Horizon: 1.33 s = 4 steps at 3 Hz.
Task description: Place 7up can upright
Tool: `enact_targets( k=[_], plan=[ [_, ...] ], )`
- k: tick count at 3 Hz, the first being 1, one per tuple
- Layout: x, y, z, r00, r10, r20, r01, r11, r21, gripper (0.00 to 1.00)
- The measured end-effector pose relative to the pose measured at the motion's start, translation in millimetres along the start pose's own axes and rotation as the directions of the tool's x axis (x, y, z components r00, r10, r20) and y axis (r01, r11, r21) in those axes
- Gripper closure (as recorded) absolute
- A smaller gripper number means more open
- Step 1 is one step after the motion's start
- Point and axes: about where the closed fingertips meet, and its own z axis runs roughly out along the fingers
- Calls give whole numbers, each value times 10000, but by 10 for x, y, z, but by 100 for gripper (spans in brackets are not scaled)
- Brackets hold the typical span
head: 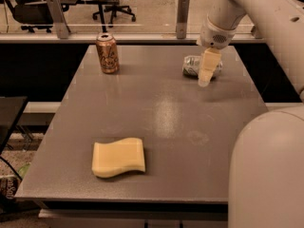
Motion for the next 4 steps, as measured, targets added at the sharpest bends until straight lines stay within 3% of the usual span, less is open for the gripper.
enact_targets(
  k=[2,3,4],
  plan=[
    [-64,-108,366,9978,-52,-664,14,9984,-564,0],
    [-68,-142,426,9963,104,-854,-165,9973,-711,15],
    [-81,-169,420,9962,226,-839,-288,9969,-735,38]
  ],
)
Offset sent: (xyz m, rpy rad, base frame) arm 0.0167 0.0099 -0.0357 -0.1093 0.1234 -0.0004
